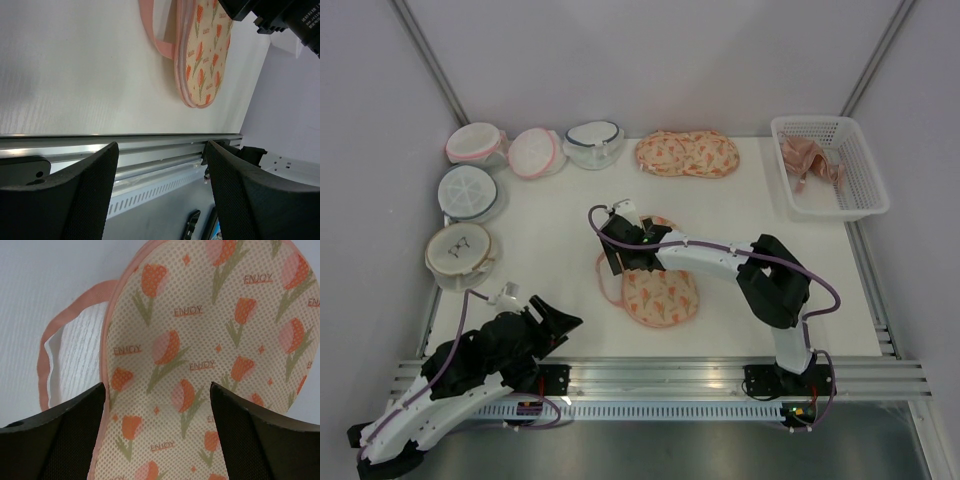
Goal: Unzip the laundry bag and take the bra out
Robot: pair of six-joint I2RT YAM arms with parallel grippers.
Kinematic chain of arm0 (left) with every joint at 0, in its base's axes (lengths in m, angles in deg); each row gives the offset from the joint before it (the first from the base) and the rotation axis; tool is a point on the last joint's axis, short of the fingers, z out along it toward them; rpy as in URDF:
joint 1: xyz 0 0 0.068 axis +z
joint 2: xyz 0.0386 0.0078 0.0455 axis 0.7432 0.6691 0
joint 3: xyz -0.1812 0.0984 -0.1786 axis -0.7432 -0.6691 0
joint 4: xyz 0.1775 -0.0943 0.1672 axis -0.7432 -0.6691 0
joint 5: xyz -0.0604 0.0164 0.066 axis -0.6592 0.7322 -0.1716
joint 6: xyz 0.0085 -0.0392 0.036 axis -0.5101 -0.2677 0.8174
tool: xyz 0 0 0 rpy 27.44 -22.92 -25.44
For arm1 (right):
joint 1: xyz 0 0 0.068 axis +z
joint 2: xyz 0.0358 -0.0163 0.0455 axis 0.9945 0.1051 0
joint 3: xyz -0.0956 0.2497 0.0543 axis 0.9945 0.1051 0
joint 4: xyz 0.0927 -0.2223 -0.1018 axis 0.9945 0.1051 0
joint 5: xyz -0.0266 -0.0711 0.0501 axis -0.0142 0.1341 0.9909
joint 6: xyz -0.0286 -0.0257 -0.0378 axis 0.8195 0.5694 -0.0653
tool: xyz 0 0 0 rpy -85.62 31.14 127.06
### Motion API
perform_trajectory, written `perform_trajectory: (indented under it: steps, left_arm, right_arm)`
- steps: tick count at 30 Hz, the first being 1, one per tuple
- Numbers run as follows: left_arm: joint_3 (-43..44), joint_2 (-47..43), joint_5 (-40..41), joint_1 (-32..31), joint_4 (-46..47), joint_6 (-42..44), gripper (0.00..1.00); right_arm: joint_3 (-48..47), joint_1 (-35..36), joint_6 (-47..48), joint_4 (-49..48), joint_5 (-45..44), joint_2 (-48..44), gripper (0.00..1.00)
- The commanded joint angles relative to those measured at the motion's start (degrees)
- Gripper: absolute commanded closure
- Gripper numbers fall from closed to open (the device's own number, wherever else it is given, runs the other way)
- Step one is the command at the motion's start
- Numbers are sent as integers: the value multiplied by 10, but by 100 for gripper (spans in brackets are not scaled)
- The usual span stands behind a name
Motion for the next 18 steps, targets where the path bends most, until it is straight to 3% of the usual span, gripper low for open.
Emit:
perform_trajectory:
  steps: [1,18]
  left_arm:
    - [21,-42,18,-1,-26,7,24]
    - [21,-41,27,-1,-31,-3,24]
  right_arm:
    - [-19,-2,-21,-11,15,9,11]
    - [-10,25,-37,-7,34,22,17]
